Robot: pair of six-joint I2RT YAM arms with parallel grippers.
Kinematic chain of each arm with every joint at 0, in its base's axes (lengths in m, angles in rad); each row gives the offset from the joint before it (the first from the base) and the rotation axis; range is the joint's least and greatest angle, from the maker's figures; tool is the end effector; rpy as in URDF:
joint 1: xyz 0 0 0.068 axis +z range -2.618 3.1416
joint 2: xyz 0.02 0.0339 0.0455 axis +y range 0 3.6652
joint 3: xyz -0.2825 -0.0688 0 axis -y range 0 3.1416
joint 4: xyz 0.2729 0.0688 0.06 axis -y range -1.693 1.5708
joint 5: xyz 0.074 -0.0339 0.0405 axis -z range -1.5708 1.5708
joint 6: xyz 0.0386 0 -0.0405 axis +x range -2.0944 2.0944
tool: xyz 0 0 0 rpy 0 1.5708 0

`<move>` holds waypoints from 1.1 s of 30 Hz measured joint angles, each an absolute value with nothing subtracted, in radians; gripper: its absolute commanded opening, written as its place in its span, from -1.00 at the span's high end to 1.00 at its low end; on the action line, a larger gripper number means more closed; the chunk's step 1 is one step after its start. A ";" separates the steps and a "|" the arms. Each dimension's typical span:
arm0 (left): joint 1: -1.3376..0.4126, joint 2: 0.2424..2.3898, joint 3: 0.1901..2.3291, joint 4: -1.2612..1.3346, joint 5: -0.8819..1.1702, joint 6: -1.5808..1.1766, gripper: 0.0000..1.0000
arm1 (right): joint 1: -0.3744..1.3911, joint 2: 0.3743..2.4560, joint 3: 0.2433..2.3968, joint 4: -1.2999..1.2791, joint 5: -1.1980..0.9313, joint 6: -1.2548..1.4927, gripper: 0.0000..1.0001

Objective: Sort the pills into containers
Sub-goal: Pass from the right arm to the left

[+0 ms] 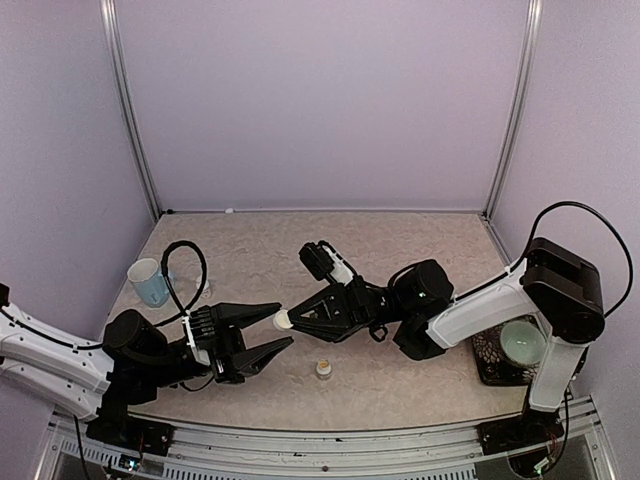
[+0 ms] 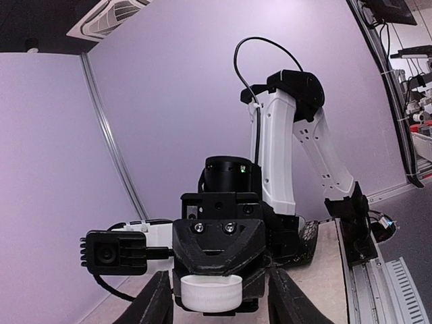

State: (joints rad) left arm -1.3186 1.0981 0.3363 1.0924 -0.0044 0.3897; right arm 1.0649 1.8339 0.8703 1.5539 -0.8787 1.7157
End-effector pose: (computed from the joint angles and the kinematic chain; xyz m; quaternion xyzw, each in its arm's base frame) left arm 0.0592 -0.2292 0.2566 0.4370 0.3831 -0.3634 0.7282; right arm 0.1583 0.3471 0.2513 0.2193 -0.5237 -0.8214 0.0537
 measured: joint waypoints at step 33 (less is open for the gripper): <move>-1.307 1.105 0.335 1.107 -0.007 0.371 0.26 | 1.065 1.818 0.871 1.554 -0.883 1.715 0.75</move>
State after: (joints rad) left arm -1.3071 1.1049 0.3351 1.1072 -0.0067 0.3710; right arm 1.0649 1.8175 0.8707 1.5543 -0.8825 1.7153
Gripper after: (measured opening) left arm 0.373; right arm 0.124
